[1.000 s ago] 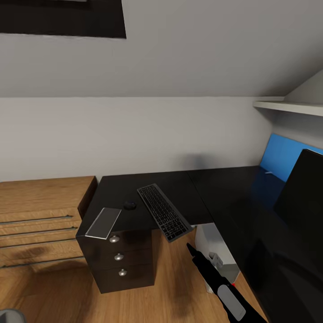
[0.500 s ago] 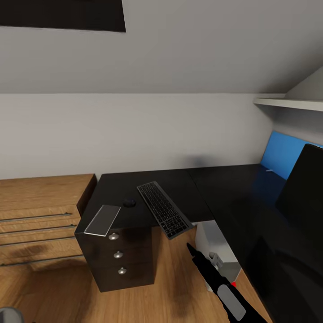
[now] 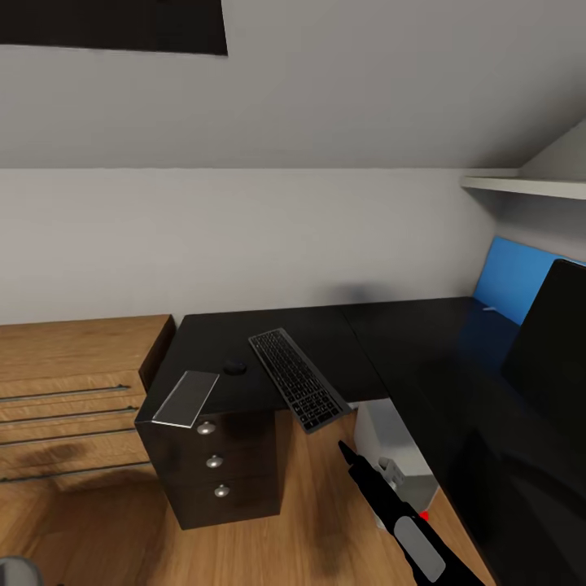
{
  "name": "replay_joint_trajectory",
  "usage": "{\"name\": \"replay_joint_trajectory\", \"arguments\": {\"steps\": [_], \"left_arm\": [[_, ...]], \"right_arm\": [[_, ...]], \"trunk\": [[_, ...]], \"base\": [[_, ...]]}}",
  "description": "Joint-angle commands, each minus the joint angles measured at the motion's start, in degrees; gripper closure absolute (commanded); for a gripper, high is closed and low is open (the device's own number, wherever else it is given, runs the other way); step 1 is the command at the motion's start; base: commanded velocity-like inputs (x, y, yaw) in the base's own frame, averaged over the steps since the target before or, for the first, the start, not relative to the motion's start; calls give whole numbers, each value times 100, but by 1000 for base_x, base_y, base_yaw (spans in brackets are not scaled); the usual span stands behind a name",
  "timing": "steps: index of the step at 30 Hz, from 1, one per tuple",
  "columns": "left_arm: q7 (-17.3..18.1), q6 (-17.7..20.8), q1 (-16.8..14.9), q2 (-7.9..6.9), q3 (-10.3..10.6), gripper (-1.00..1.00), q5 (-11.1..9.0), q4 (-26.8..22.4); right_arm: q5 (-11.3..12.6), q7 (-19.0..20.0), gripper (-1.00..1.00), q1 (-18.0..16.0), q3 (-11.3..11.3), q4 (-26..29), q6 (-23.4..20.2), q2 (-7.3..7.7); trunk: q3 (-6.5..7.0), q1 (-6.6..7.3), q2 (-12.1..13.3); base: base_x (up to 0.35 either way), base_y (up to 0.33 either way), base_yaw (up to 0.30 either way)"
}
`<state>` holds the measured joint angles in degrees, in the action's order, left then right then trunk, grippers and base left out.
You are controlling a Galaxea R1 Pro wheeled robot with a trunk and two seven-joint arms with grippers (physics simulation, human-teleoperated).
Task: In the bedroom, organize the workspace by keeping the computer under the desk, ensuring the monitor is on the desk, placing the keyboard on the desk next to the monitor, placing the mouse on the desk next to the keyboard, moving the folder from the swivel chair onto the desk next to the mouse, stacking the notebook on top of the folder with the pen on top of the notebook, and positioning the swivel chair next to the desk.
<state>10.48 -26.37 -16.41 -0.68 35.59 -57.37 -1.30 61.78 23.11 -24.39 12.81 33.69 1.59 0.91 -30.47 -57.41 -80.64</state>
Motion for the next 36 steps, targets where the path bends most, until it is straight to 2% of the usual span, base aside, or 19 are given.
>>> {"name": "replay_joint_trajectory", "arguments": {"steps": [1, 10, 36], "left_arm": [[39, -8, -3, -1, 28, -100, -62, 4], [41, -8, -3, -2, 32, -100, -63, 2], [41, -8, -3, 0, 35, -100, -62, 4]], "right_arm": [[59, 9, -100, -5, 37, -2, 17, 7], [59, 9, -100, -5, 38, -2, 17, 6], [61, 9, -100, -5, 38, -2, 17, -3]], "trunk": [[-5, 0, -3], [-5, 0, -3], [-5, 0, -3]], "base": [[112, 0, 0], [161, 0, 0], [6, 13, 0]]}}
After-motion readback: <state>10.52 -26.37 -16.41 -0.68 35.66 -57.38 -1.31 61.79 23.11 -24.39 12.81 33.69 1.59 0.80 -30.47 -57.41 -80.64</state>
